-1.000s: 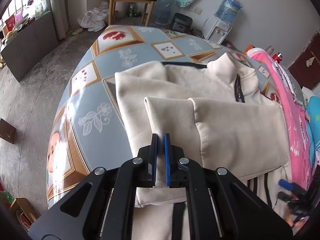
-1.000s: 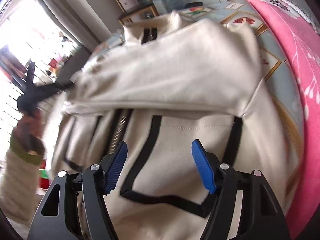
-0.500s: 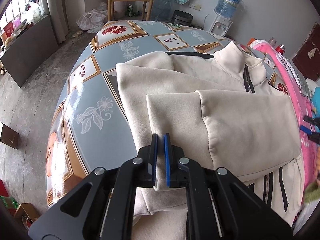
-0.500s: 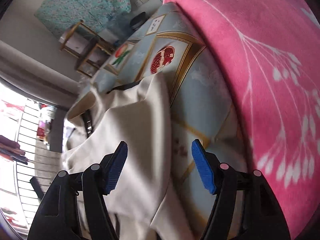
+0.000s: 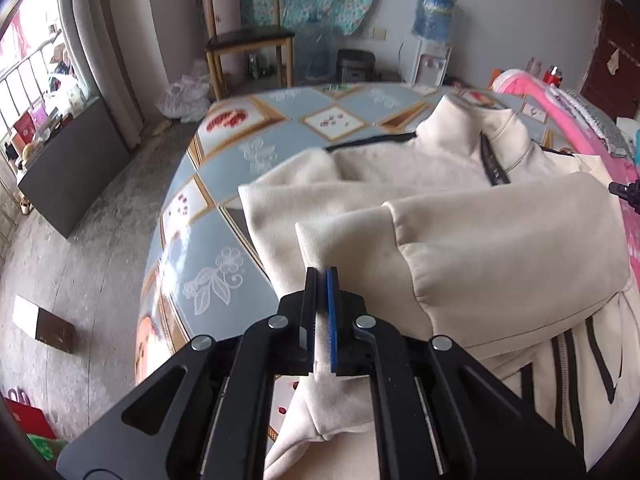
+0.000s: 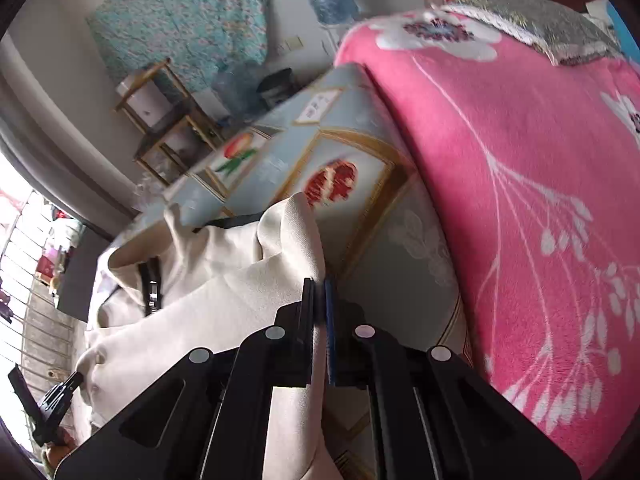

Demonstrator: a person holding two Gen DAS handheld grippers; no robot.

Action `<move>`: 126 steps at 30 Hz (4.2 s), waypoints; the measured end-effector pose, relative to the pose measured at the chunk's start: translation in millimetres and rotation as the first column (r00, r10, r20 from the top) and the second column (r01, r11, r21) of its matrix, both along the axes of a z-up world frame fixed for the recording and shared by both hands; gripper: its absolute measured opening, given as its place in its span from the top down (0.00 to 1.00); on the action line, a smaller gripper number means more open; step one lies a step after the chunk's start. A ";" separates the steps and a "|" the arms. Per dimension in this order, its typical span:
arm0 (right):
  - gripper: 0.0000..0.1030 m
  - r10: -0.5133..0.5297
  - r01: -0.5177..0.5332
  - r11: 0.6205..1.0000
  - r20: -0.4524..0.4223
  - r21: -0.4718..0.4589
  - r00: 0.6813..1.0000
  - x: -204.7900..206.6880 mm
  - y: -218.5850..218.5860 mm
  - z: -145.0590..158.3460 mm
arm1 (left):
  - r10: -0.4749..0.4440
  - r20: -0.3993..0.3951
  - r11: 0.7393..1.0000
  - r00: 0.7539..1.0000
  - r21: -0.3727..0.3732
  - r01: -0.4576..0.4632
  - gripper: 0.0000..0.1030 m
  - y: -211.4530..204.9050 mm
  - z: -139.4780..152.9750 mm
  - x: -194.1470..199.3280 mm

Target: Fold large clothes

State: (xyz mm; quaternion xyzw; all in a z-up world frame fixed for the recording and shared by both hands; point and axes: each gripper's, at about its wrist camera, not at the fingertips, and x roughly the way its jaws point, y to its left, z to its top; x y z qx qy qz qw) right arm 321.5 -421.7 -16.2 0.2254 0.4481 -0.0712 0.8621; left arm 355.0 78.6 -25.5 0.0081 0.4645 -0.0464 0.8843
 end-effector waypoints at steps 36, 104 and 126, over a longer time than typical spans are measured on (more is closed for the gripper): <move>0.27 0.322 -0.330 0.937 -0.084 -0.118 0.943 -138.9 113.3 30.9 | 0.011 -0.023 0.997 1.000 -0.075 -0.013 0.63 12.2 24.9 -87.7; 0.84 0.074 -0.051 0.992 -0.196 0.118 0.978 -377.9 75.8 -11.4 | -0.026 -0.245 0.957 0.969 -0.285 -0.046 0.94 65.7 -22.9 -307.5; 0.51 0.069 -0.046 0.984 -0.137 0.170 0.988 -384.3 70.6 -15.9 | -0.008 -0.340 0.897 0.940 -0.419 -0.143 0.72 73.8 -64.4 -325.0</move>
